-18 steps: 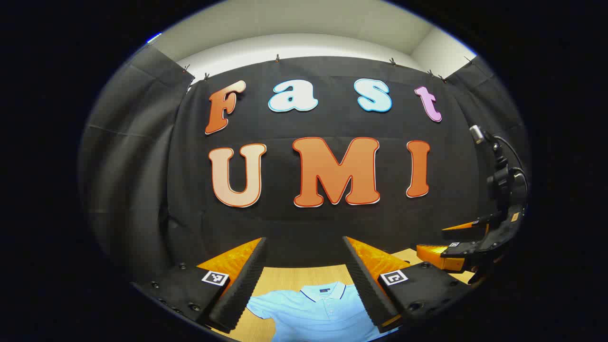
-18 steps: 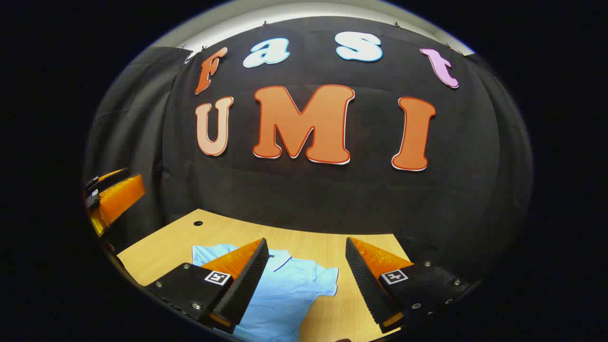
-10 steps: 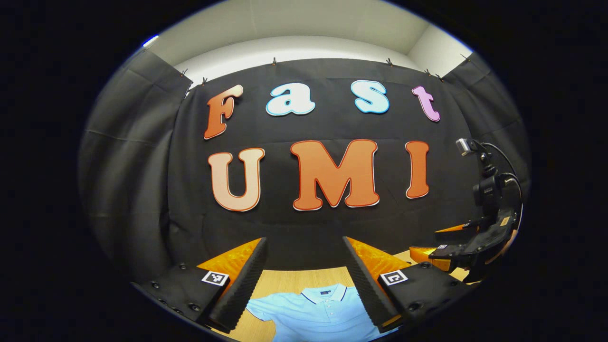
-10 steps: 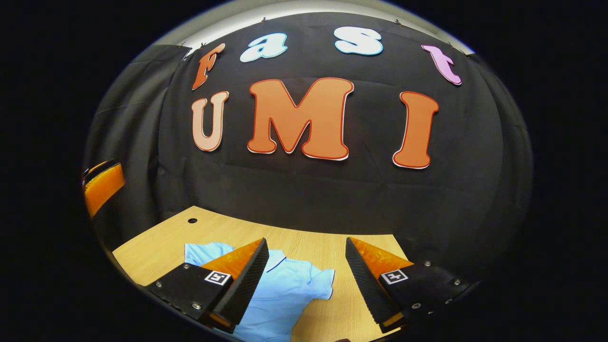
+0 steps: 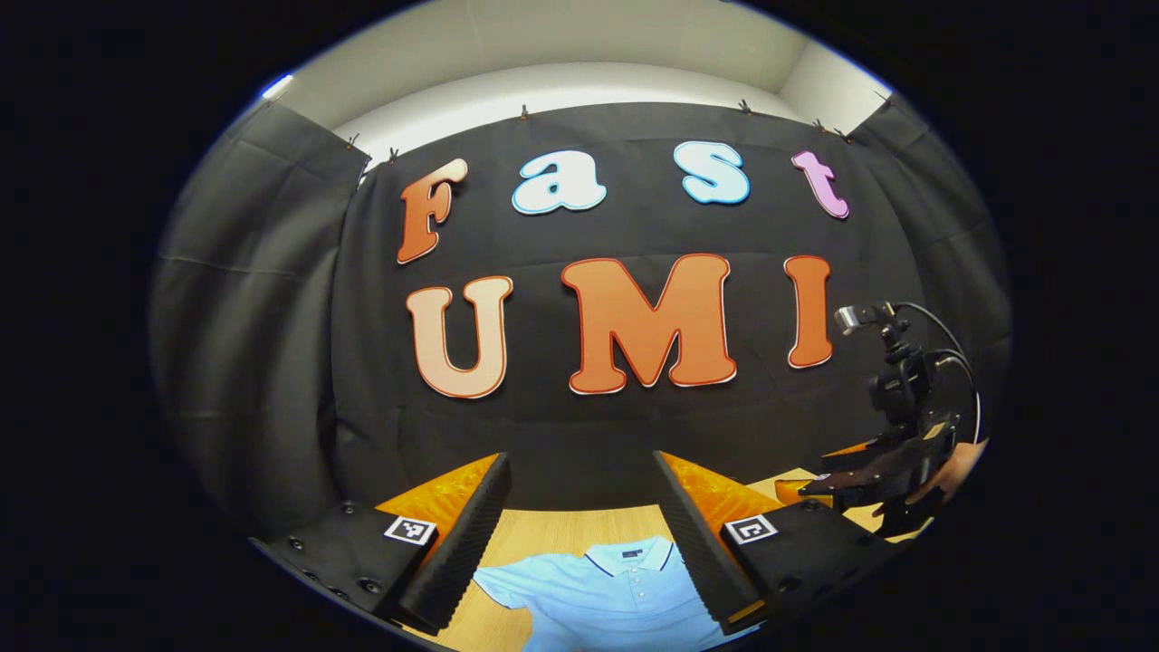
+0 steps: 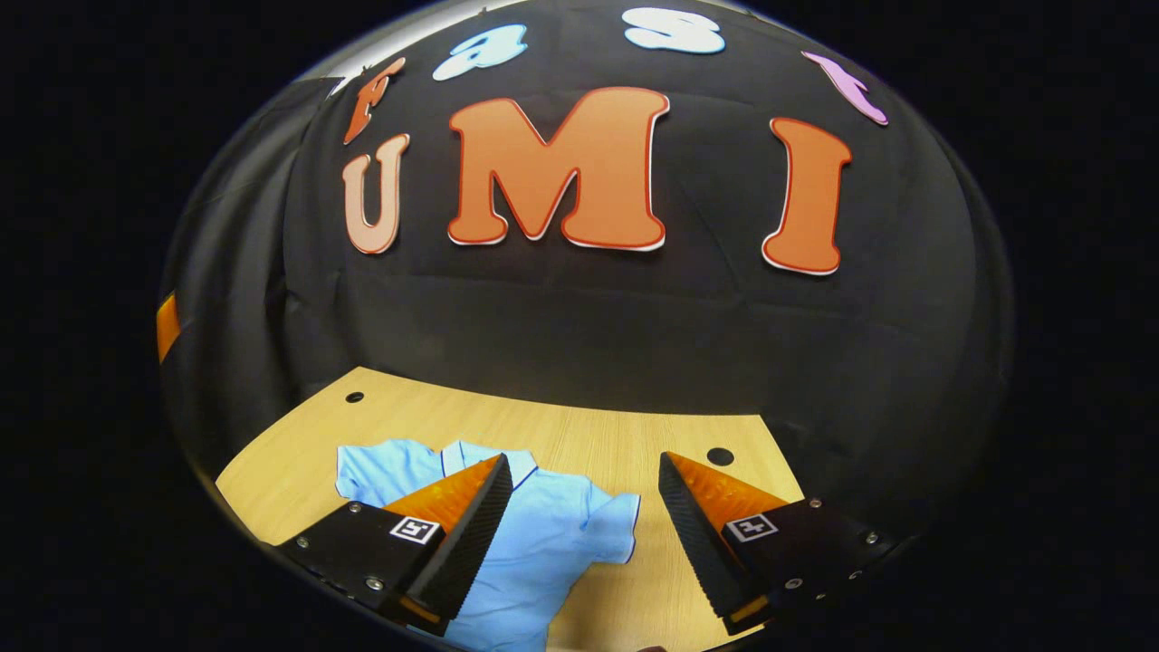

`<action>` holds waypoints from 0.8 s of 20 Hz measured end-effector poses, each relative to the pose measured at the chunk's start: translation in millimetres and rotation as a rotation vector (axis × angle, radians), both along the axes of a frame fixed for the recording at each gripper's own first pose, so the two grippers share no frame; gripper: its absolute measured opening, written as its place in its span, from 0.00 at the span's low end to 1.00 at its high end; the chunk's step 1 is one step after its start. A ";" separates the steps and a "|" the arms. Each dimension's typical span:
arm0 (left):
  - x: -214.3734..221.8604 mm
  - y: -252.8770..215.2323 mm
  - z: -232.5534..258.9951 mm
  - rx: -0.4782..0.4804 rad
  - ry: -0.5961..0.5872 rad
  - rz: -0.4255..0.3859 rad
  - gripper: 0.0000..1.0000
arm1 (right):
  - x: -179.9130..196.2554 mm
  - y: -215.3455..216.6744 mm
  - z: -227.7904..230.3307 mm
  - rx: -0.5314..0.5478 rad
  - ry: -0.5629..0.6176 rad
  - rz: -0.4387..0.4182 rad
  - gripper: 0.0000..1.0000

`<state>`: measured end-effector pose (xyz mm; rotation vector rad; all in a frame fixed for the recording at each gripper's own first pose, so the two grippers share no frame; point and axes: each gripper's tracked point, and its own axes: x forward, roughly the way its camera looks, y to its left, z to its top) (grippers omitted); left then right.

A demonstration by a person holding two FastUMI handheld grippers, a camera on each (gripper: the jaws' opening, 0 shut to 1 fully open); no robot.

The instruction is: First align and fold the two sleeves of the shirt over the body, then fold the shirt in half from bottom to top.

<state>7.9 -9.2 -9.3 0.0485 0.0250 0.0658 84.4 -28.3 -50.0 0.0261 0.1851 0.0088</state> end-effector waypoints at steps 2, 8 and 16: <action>0.8 -1.5 -5.1 0.002 0.022 0.007 1.00 | 16.2 -7.0 -15.7 0.021 0.053 -0.007 0.99; 2.7 7.1 -21.9 0.013 0.078 0.056 1.00 | 57.3 -21.8 -82.7 0.096 0.304 -0.015 0.97; 7.9 11.9 -33.8 0.029 0.124 0.090 1.00 | 92.3 -21.5 -173.6 0.163 0.610 0.019 0.87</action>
